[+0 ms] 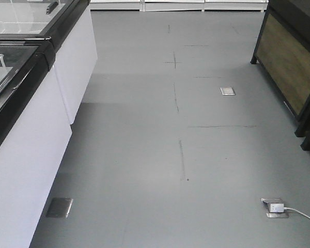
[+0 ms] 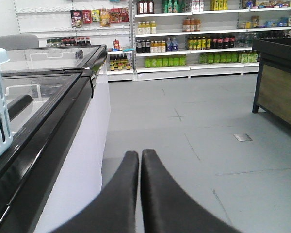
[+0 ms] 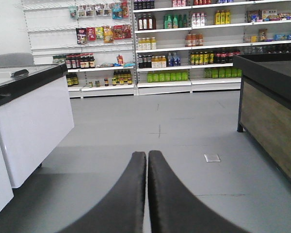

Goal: Left arm holds basket, right arm returns cookies

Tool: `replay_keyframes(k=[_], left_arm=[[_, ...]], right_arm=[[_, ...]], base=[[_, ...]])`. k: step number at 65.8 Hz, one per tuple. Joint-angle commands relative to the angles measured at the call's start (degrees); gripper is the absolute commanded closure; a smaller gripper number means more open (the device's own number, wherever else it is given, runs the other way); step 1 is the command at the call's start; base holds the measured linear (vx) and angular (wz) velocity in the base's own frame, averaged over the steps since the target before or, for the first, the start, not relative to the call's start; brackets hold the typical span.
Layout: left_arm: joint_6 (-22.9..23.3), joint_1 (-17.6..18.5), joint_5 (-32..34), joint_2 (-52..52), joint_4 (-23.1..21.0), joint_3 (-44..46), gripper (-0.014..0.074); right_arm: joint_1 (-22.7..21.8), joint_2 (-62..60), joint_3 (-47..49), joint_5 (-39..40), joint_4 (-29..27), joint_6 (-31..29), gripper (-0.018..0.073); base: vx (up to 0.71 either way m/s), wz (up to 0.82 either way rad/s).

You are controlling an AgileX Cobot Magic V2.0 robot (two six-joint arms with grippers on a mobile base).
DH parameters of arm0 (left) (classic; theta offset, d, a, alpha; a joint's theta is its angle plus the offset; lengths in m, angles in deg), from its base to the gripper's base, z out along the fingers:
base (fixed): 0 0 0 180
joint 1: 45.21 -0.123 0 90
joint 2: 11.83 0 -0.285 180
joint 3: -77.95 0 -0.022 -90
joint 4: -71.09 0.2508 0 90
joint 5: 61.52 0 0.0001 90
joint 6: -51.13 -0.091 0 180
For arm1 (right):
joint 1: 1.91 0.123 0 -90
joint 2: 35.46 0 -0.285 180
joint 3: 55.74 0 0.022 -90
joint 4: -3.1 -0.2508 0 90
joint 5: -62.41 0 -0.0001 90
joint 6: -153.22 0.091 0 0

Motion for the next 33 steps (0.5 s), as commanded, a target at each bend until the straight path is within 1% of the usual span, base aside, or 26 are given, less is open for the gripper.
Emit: replay_keyframes(k=[1, 33], left_arm=[[-0.1, 0.1, 3.8, -0.9, 0.0, -0.1, 0.0603], [-0.1, 0.1, 3.8, -0.9, 0.0, -0.1, 0.0603]], right_arm=[[0.0, -0.5, 0.0, 4.1, 0.0, -0.1, 0.0568], [0.0, -0.5, 0.0, 4.1, 0.0, -0.1, 0.0568]], base=[[0.0, 0.0], [0.0, 0.0]])
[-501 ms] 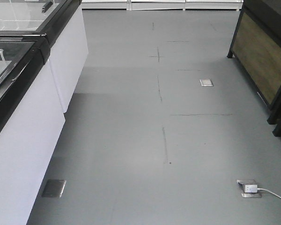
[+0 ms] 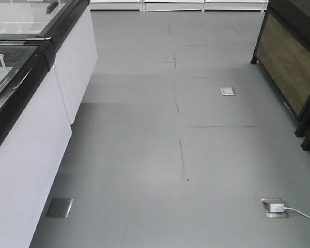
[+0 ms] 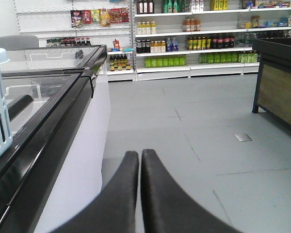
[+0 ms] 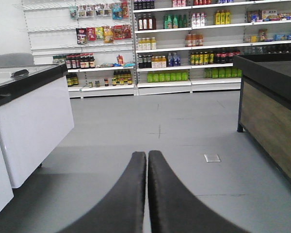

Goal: Left arm holds basket, right arm returns cookies

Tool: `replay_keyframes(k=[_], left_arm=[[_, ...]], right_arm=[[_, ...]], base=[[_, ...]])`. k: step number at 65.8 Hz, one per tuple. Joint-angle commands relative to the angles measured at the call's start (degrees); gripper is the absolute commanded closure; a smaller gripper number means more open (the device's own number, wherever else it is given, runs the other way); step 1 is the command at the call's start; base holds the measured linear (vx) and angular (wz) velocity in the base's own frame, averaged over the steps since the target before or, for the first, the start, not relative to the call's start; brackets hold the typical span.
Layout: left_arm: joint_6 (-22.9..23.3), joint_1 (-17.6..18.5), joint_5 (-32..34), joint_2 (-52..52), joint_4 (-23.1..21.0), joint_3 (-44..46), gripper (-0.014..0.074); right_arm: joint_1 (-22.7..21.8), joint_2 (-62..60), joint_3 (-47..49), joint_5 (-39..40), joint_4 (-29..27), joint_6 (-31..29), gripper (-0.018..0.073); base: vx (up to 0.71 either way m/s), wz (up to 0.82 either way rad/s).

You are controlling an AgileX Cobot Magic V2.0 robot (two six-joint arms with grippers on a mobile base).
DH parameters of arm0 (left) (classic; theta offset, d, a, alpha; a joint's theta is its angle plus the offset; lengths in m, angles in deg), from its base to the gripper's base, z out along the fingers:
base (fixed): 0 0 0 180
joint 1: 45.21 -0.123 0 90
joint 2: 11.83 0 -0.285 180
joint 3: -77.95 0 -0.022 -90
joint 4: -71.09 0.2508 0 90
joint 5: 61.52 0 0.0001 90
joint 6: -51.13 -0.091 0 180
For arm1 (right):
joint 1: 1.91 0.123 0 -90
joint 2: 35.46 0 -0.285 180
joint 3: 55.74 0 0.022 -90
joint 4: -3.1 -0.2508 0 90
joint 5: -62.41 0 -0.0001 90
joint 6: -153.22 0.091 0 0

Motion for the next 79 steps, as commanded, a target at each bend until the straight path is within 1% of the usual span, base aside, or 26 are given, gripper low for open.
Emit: replay_keyframes(k=[1, 28, 30, 35, 39, 42, 45, 49, 57, 60, 68, 73, 79], left_arm=[[-0.1, 0.1, 3.8, -0.9, 0.0, -0.1, 0.0603], [-0.1, 0.1, 4.8, -0.9, 0.0, -0.1, 0.0603], [-0.1, 0.1, 5.7, -0.9, 0.0, -0.1, 0.0603], [0.4, 0.1, 11.7, -0.9, -0.1, -0.1, 0.0603], [2.9, 0.1, 17.1, -0.9, -0.2, 0.4, 0.0603], [4.8, 0.1, 17.4, -0.8, -0.2, 1.7, 0.0603], [5.9, 0.1, 15.4, -0.5, 0.0, 3.6, 0.0603], [5.4, 0.1, 12.0, 0.5, 0.3, 7.4, 0.0603], [0.8, 0.1, 3.8, 4.9, 1.8, 15.3, 0.0603], [-0.2, 0.1, 0.2, 7.6, 2.0, 18.5, 0.0603], [-0.3, 0.1, -5.3, 13.2, 2.0, 24.8, 0.0603], [-0.3, 0.1, -7.3, 16.5, 2.1, 26.7, 0.0603], [-0.2, 0.1, -11.2, 21.2, 1.9, 28.6, 0.0603]], right_arm=[[0.0, -0.5, 0.0, 4.1, 0.0, -0.1, 0.0568], [0.0, -0.5, 0.0, 4.1, 0.0, -0.1, 0.0568], [0.0, -0.5, 0.0, 4.1, 0.0, -0.1, 0.0568], [0.0, -0.5, 0.0, 4.1, 0.0, -0.1, 0.0568], [0.0, -0.5, 0.0, 4.1, 0.0, -0.1, 0.0568], [0.0, -0.5, 0.0, 4.1, 0.0, -0.1, 0.0568], [0.0, -0.5, 0.0, 4.1, 0.0, -0.1, 0.0568], [0.0, -0.5, 0.0, 4.1, 0.0, -0.1, 0.0568], [0.0, -0.5, 0.0, 4.1, 0.0, -0.1, 0.0568], [0.0, -0.5, 0.0, 4.1, 0.0, -0.1, 0.0568], [0.0, -0.5, 0.0, 4.1, 0.0, -0.1, 0.0568], [0.0, -0.5, 0.0, 4.1, 0.0, -0.1, 0.0568], [0.0, -0.5, 0.0, 4.1, 0.0, -0.1, 0.0568]], base=[[0.0, 0.0], [0.0, 0.0], [0.0, 0.0], [0.0, 0.0], [0.0, 0.0], [0.0, 0.0], [0.0, 0.0], [0.0, 0.0], [0.0, 0.0], [0.0, 0.0], [0.0, 0.0], [0.0, 0.0], [0.0, 0.0]])
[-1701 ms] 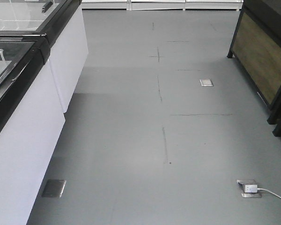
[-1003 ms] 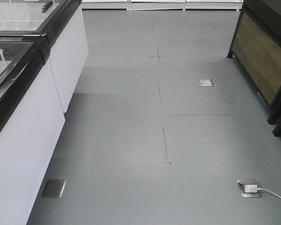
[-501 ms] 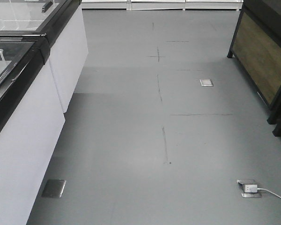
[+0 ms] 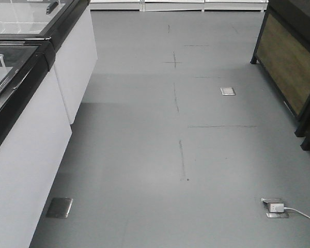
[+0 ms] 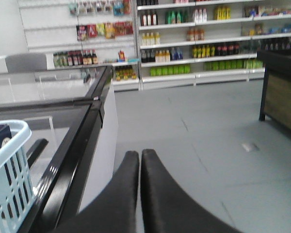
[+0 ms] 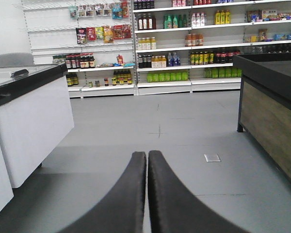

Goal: Left arm holds basket, right arm returns cookies

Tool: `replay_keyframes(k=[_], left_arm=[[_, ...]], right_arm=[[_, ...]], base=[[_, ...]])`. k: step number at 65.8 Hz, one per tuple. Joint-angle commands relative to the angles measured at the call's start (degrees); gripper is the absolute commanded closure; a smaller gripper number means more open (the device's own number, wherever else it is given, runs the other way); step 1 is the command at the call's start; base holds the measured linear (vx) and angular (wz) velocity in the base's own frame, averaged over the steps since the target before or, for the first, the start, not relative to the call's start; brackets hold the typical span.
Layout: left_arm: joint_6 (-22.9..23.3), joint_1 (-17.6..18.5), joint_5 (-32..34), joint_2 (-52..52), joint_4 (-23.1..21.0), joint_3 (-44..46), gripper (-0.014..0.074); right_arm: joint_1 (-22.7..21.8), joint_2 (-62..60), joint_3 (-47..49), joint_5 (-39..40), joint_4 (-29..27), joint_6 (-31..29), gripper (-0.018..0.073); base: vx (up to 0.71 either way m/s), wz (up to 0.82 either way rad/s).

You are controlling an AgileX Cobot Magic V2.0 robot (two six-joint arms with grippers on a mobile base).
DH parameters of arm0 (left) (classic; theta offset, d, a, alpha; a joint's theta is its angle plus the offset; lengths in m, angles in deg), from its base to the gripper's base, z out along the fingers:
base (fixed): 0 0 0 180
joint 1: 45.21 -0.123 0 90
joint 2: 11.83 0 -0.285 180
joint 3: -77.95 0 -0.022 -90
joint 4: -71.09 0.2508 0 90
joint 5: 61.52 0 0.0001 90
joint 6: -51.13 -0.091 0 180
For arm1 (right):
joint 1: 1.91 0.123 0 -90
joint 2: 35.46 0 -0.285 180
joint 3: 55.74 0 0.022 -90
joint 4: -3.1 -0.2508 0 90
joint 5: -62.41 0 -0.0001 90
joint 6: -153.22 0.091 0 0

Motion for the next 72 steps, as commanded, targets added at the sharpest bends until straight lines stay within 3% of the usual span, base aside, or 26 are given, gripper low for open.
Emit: replay_keyframes(k=[1, 13, 25, 45, 58, 72], left_arm=[[0.1, 0.1, -0.7, 5.2, 0.0, 3.6, 0.0603], [0.3, 0.1, -3.3, 10.4, -0.9, 4.8, 0.0603], [0.3, 0.1, 0.1, 11.2, -0.5, 4.8, 0.0603], [5.7, 0.1, 0.0, 11.2, -0.5, 4.8, 0.0591], [5.8, 0.1, -0.5, 11.2, -0.5, 4.8, 0.0505], [5.7, 0.1, -1.8, 11.2, -0.5, 4.8, 0.0311]], right_arm=[[0.0, -0.5, 0.0, 4.1, 0.0, -0.1, 0.0568], [0.0, -0.5, 0.0, 4.1, 0.0, -0.1, 0.0568], [0.0, -0.5, 0.0, 4.1, 0.0, -0.1, 0.0568], [0.0, -0.5, 0.0, 4.1, 0.0, -0.1, 0.0568], [0.0, -0.5, 0.0, 4.1, 0.0, -0.1, 0.0568], [0.0, -0.5, 0.0, 4.1, 0.0, -0.1, 0.0568]], base=[[0.0, 0.0], [0.0, 0.0], [0.0, 0.0], [0.0, 0.0], [0.0, 0.0], [0.0, 0.0]])
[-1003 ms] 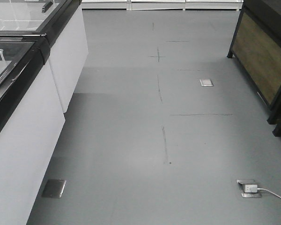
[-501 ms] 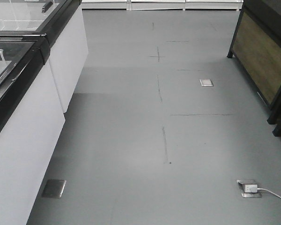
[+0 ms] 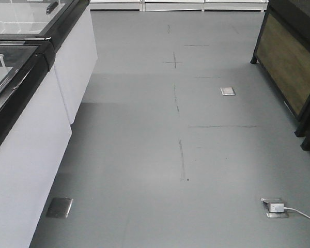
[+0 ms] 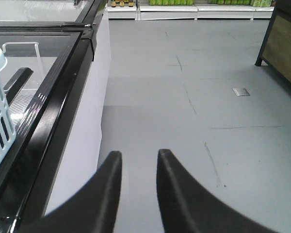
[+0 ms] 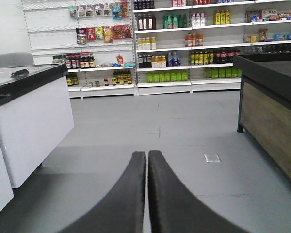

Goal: Left arm holds basket, right arm returns cookies

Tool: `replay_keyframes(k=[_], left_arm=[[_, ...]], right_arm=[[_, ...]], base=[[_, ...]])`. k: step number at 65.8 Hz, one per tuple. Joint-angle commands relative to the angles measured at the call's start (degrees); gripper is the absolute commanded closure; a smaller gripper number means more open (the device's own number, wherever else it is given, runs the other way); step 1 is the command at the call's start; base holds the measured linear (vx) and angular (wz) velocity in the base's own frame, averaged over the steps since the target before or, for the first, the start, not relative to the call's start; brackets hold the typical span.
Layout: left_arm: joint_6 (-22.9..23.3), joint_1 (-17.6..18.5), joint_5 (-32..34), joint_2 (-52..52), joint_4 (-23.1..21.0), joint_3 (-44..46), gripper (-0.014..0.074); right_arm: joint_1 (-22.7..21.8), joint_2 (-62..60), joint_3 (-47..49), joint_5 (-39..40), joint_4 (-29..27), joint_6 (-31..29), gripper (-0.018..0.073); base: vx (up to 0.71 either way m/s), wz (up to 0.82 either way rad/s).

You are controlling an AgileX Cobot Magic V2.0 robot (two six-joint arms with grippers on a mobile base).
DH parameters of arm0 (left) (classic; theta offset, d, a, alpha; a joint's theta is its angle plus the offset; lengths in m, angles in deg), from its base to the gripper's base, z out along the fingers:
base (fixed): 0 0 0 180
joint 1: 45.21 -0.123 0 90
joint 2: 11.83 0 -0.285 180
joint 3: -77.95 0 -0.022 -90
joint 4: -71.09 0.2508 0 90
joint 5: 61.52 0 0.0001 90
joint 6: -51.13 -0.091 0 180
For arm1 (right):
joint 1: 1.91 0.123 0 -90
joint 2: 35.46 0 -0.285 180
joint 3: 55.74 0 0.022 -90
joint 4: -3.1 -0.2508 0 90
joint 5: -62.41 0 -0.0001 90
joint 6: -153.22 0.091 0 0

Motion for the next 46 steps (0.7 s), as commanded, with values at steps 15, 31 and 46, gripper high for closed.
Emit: replay_keyframes(k=[15, 31, 46], left_arm=[[2.7, 0.1, -1.0, 0.6, -1.7, 2.9, 0.0166], [15.0, 0.1, -9.1, 3.7, -3.2, 10.9, 0.0167], [26.8, 0.1, -13.5, 13.9, -3.2, 17.8, 0.0167]], right_arm=[[0.0, -0.5, 0.0, 4.1, 0.0, -0.1, 0.0568], [0.0, -0.5, 0.0, 4.1, 0.0, -0.1, 0.0568], [0.0, -0.5, 0.0, 4.1, 0.0, -0.1, 0.0568]], base=[[0.0, 0.0], [0.0, 0.0], [0.0, 0.0]])
